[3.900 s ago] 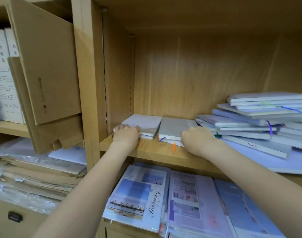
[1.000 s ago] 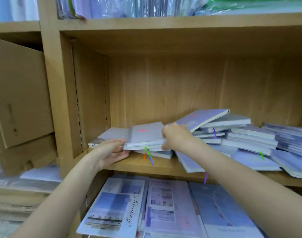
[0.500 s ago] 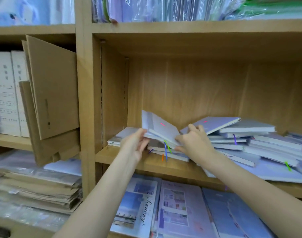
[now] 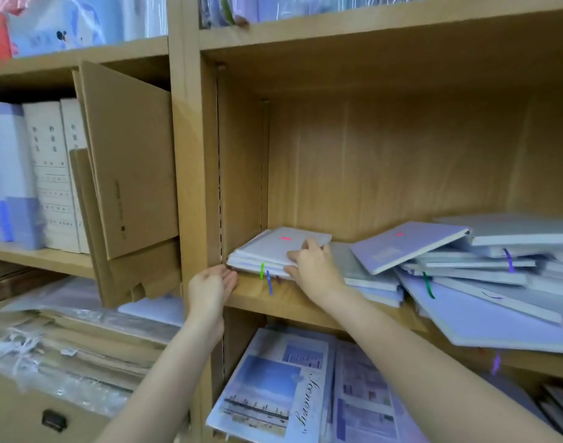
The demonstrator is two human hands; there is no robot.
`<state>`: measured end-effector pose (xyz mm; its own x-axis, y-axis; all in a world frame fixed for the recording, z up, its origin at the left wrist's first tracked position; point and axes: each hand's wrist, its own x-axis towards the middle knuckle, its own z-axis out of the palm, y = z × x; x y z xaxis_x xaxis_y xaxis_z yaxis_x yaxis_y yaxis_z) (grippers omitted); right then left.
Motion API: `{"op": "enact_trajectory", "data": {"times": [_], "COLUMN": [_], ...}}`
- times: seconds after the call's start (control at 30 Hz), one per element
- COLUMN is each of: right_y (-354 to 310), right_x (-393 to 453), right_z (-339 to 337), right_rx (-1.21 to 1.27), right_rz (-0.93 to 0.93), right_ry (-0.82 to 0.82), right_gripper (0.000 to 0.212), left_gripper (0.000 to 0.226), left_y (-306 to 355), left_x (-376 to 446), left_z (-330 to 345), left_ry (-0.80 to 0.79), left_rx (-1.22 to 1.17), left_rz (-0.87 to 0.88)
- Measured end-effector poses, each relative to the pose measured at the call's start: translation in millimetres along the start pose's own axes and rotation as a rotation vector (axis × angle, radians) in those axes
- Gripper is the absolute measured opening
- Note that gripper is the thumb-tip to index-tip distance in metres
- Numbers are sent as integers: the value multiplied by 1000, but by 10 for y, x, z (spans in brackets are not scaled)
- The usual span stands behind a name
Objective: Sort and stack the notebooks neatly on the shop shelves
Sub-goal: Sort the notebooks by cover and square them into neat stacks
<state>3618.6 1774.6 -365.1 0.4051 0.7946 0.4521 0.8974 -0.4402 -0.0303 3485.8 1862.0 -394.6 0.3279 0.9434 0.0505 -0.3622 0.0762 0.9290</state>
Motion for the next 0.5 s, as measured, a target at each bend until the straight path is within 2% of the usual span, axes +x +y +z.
{"op": "enact_trajectory", "data": {"times": [0.07,0.13,0.23,0.33,0.5], "right_y": [19,36,96,136,146], "right_x": [3,-3,-18,-43,-146], "right_z": [-32,-36,-18,-54,-344], "right_rx": [-38,-64,-176,-228,-287], "right_rz": [-22,-49,-126,-149,-171], "right_ry": [-16,3,43,42,-6], "right_gripper": [33,31,27,23,24], "left_gripper": [29,35,47,51,55], "left_y": [-47,-92,-163,-213,-182], "left_x": [-66,-144,-193,-188,-90], "left_z": [12,44,101,134,154], "left_ry": [15,-58,-230,-319,-351], "left_rx": [323,685,953,1157,1327], "left_rz": [183,376,532,596,514]}}
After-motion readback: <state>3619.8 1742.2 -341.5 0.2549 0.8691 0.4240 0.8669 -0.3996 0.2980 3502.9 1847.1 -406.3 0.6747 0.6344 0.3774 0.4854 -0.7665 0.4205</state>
